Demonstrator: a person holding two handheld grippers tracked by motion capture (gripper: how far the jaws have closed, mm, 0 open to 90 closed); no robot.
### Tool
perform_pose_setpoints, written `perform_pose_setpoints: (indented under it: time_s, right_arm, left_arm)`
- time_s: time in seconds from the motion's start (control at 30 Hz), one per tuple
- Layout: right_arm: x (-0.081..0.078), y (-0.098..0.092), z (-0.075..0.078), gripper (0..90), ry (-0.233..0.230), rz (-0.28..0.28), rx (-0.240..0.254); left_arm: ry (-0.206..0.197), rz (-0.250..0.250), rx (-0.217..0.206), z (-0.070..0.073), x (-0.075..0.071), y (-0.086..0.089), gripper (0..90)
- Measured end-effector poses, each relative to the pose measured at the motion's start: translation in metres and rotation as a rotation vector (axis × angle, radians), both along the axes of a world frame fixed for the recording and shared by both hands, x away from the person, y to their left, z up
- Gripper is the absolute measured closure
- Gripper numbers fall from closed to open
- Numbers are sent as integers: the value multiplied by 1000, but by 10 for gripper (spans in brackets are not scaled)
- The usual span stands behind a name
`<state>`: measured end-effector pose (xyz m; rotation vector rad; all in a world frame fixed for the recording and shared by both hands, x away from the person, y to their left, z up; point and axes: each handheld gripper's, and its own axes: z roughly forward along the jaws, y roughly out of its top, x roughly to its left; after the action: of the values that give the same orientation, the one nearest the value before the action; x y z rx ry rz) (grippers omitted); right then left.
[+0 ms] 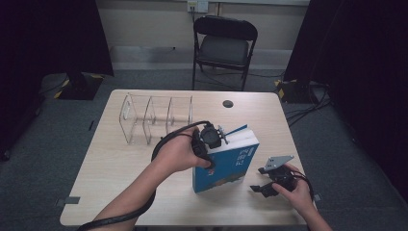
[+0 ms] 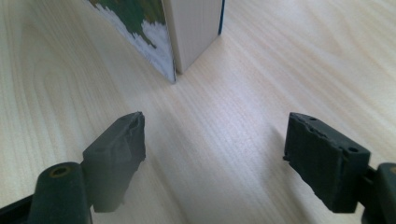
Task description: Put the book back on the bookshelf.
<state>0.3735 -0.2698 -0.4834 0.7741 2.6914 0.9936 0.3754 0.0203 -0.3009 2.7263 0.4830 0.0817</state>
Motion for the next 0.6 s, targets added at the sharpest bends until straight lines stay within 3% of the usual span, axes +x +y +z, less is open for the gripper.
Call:
perform_pose_setpoints:
  time_s: [0.27,0.47,0.6]
  right_arm:
    - [-4,-1,-10,151,-54,-25,31]
    - [-6,-4,-17,131,-85,-50,87]
    - [-6,-4,-17,130,-86,-43,86]
  left_arm:
    - [27,42,43,10,4,4,618]
    - [56,102,25,10,8,15,619]
    - [77,138,14,11,10,21,619]
